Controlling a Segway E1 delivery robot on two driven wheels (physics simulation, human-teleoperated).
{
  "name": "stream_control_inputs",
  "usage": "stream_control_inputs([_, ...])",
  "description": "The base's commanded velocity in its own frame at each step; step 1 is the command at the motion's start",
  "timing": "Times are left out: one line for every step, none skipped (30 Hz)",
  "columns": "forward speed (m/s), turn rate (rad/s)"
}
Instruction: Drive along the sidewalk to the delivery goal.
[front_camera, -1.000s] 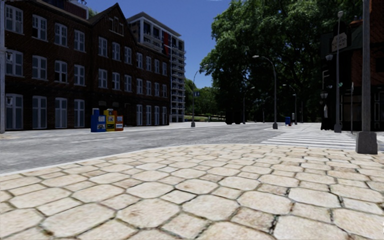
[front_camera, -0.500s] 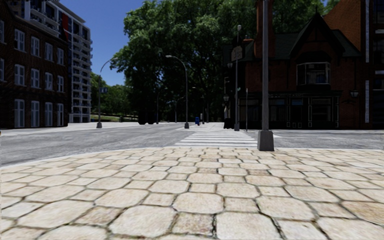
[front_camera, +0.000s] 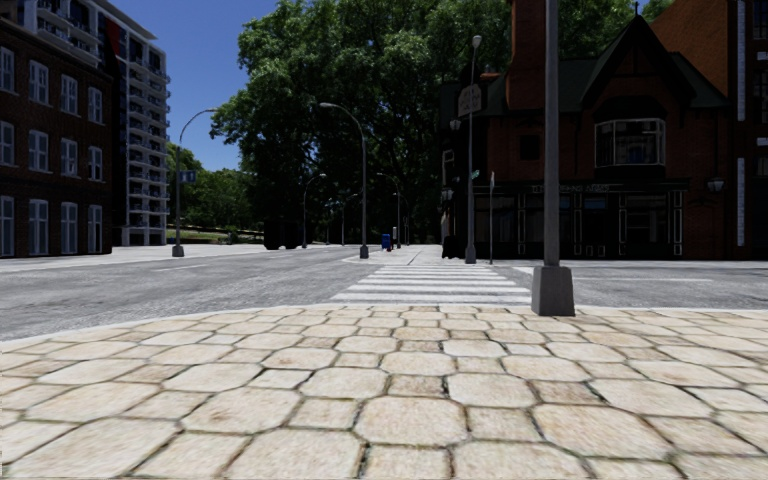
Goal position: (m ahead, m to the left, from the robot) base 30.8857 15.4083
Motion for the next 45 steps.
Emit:
stream_control_inputs([1.85,0.00])
stream_control_inputs([1.85,0.00])
stream_control_inputs([1.85,0.00])
stream_control_inputs([1.85,0.00])
stream_control_inputs([1.85,-1.20])
stream_control_inputs([1.85,-1.20])
stream_control_inputs([1.85,-1.20])
stream_control_inputs([1.85,-1.20])
stream_control_inputs([1.85,-0.37])
stream_control_inputs([1.84,-0.03])
stream_control_inputs([1.83,-0.02])
stream_control_inputs([1.83,-0.01])
stream_control_inputs([1.83,-0.01])
stream_control_inputs([1.83,0.00])
stream_control_inputs([1.83,0.00])
stream_control_inputs([1.83,0.00])
stream_control_inputs([1.83,0.00])
stream_control_inputs([1.83,0.00])
stream_control_inputs([1.83,0.00])
stream_control_inputs([1.83,0.00])
stream_control_inputs([1.83,0.00])
stream_control_inputs([1.83,0.00])
stream_control_inputs([1.83,0.00])
stream_control_inputs([1.83,0.00])
stream_control_inputs([1.83,0.00])
stream_control_inputs([1.83,-0.05])
stream_control_inputs([1.83,-0.53])
stream_control_inputs([1.83,-0.76])
stream_control_inputs([1.83,-0.76])
stream_control_inputs([1.83,-0.95])
stream_control_inputs([1.83,-1.20])
stream_control_inputs([1.83,-1.20])
stream_control_inputs([1.83,-1.19])
stream_control_inputs([1.83,-0.12])
stream_control_inputs([1.83,-0.12])
stream_control_inputs([1.82,-0.02])
stream_control_inputs([1.82,0.00])
stream_control_inputs([1.82,0.00])
stream_control_inputs([1.82,0.00])
stream_control_inputs([1.82,0.00])
stream_control_inputs([1.82,0.00])
stream_control_inputs([1.82,0.00])
stream_control_inputs([1.82,0.00])
stream_control_inputs([1.82,0.00])
stream_control_inputs([1.82,0.00])
